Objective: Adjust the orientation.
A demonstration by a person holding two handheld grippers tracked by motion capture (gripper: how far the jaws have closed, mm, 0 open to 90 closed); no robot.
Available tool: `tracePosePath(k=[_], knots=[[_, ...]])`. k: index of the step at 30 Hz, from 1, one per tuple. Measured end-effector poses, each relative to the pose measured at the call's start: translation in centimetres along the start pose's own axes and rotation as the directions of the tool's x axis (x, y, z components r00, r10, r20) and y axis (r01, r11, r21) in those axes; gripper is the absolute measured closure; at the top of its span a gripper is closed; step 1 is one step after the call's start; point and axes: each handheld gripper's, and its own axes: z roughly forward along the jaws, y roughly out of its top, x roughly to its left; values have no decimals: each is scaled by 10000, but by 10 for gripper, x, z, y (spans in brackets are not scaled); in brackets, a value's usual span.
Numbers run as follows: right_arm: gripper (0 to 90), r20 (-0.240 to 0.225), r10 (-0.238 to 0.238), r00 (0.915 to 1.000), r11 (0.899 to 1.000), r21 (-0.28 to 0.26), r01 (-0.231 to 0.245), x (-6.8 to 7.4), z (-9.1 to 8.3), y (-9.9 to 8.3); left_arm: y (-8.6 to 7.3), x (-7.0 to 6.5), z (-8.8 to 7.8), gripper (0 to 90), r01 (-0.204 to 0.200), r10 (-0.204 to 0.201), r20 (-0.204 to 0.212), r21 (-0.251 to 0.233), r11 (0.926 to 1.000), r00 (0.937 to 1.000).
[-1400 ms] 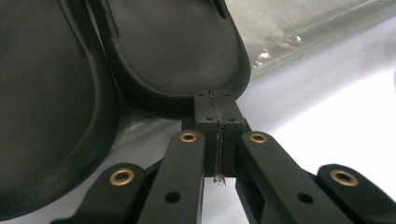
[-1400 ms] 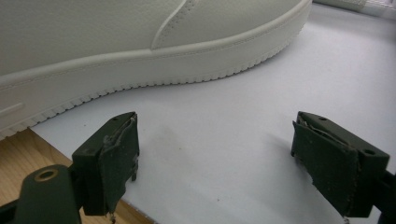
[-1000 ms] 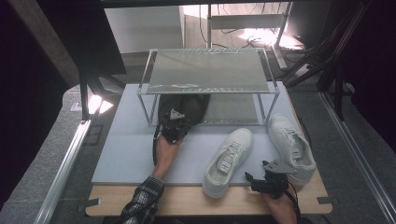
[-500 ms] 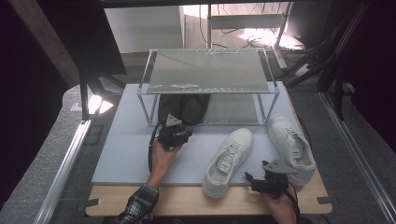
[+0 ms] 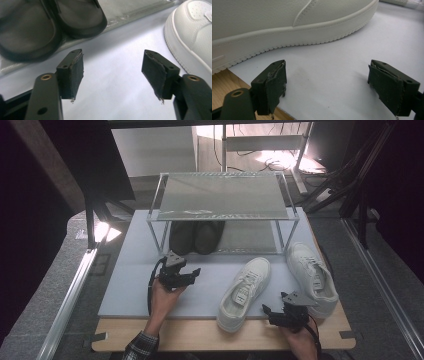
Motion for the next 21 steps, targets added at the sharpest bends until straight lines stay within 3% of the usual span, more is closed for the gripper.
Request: tracePosePath(k=[12,21], knots=[[160,11,3,10000,10000,-2,-3,0,0,0,-26,-2,-28,144,-7,7,24,43,10000,10000],[159,13,0,10000,10000,5,0,0,0,0,-51,-2,-42,129,177,-177,73,-5,9998,9998]])
